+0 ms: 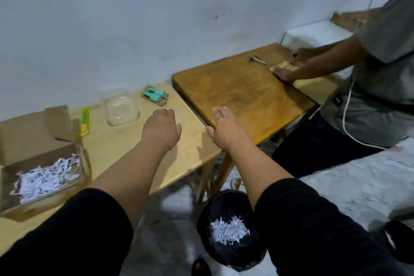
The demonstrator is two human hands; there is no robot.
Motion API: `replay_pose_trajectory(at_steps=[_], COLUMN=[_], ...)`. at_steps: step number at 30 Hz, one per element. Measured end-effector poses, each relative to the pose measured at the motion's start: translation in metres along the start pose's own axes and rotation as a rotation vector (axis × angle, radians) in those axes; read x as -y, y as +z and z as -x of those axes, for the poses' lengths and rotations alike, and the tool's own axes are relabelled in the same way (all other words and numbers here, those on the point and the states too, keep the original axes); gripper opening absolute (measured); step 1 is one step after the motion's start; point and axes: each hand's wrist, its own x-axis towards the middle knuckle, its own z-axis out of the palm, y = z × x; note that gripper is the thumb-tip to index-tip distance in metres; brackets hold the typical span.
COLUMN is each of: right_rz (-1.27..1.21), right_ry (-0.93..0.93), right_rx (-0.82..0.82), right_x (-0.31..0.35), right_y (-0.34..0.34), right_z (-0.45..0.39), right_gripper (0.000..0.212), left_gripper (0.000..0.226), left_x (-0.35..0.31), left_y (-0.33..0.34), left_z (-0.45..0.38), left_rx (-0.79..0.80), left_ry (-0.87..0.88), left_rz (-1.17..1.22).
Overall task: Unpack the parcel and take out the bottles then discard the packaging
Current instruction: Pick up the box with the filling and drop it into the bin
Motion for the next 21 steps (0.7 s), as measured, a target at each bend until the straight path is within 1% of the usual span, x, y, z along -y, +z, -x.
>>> replay_pose_trajectory(at_steps=[3, 5, 10, 15, 19, 21], right_rz=[0.016, -0.002, 0.003, -0.028, -0.043, -0.069], right_ry=[-0.098, -0.097, -0.28, -0.398, -0.453, -0.47], right_rx=[-0.046, -0.05, -0.058, -0.021, 0.024, 0.057], right_x=[0.029, 0.04, 0.093, 0.148, 0.192, 0.213], right_y=[-0.02, -0.025, -0.035, -0.023, 0.001, 0.018], right_z=[-0.012, -0.02, -0.035, -0.046, -0.049, -0.051], right_gripper=[0.064, 0.064, 0.062, 0.062, 0.063, 0.064], left_gripper=[0.048, 0.047, 0.045, 0.047, 0.047, 0.048], left_x=[0.026, 0.036, 0.089, 0.145, 0.186, 0.211], left_y=[-0.028, -0.035, -0.056, -0.046, -0.029, -0.015], left_z=[0.009, 0.01, 0.038, 0.067, 0.098, 0.11], left_rx=[-0.061, -0.071, -0.158, -0.234, -0.247, -0.227], left_ry=[-0.101, -0.122, -0.273, -0.406, -0.479, -0.498], left_rz=[0.028, 0.042, -0.008, 0.012, 0.029, 0.015])
